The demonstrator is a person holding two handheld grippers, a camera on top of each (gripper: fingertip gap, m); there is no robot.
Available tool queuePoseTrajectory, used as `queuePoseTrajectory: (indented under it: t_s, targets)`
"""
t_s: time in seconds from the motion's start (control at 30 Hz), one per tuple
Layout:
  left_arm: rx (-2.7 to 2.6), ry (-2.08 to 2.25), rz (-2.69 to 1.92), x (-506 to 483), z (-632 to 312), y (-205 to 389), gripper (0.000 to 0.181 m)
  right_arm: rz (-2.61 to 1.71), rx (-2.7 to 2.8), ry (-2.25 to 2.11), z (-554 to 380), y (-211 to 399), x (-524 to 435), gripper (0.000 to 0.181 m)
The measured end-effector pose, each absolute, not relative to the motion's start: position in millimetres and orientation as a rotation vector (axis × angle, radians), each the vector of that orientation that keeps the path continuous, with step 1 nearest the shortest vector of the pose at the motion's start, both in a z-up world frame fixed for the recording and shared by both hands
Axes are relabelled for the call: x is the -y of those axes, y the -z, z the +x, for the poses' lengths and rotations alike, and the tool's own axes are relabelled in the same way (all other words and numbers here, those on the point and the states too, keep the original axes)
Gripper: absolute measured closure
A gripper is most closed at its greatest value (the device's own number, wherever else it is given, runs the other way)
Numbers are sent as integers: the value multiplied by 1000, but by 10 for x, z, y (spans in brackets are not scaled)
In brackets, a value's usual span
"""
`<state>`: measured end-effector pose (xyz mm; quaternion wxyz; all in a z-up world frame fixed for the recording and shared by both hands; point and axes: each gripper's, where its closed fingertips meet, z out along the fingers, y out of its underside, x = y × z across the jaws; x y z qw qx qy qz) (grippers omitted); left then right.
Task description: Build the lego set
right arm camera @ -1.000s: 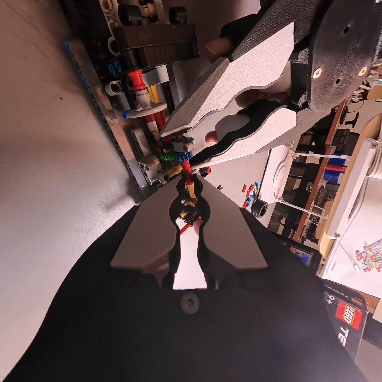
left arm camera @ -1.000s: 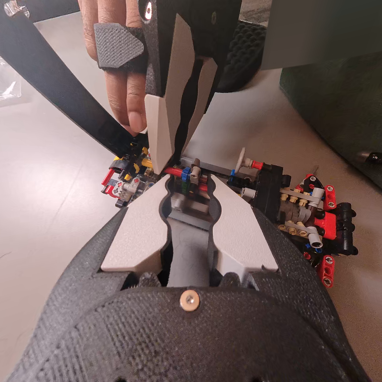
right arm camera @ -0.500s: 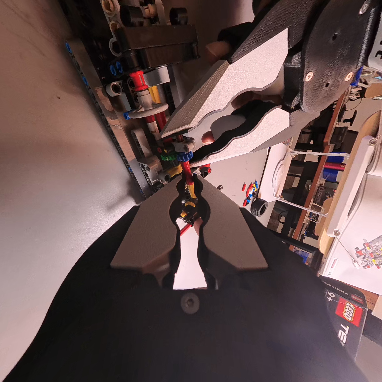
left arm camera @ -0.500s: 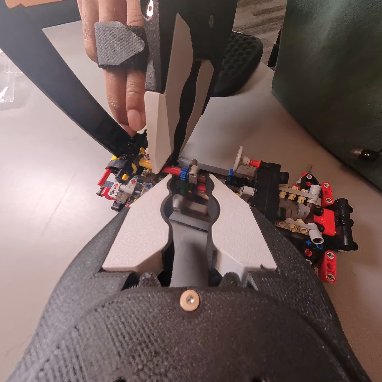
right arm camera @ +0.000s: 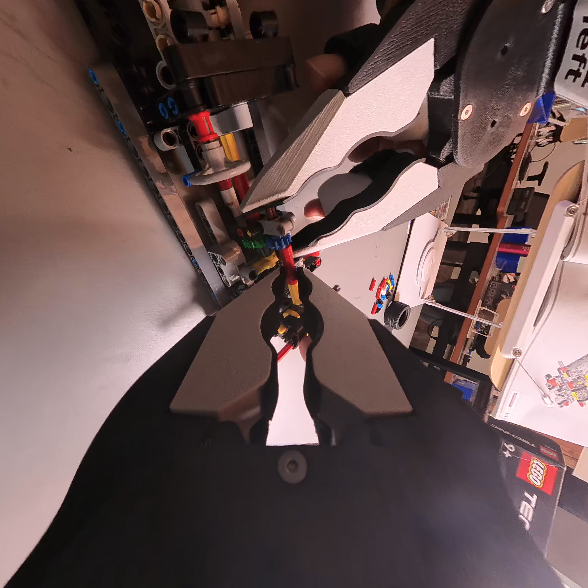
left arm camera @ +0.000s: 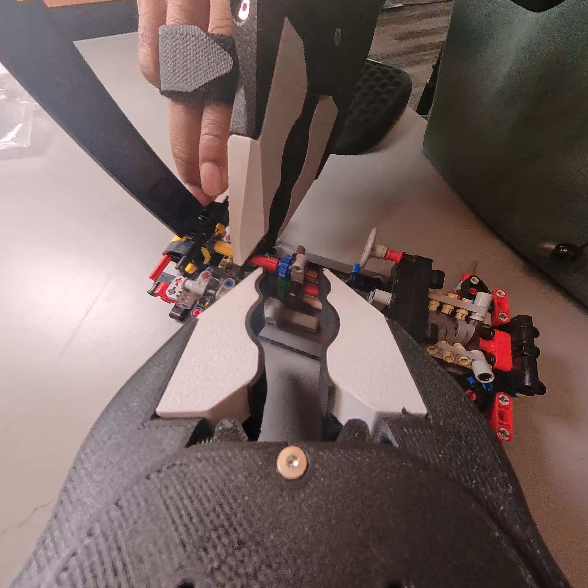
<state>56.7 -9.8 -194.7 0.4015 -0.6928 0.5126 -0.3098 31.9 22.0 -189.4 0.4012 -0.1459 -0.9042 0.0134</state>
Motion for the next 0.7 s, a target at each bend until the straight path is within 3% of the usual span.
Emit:
queuePoseTrajectory:
  t_s: [0.7]
  targets:
    - [-1280,754,-1758,98,554,1960,160,-438,2231,-25,435,1882,-262,175]
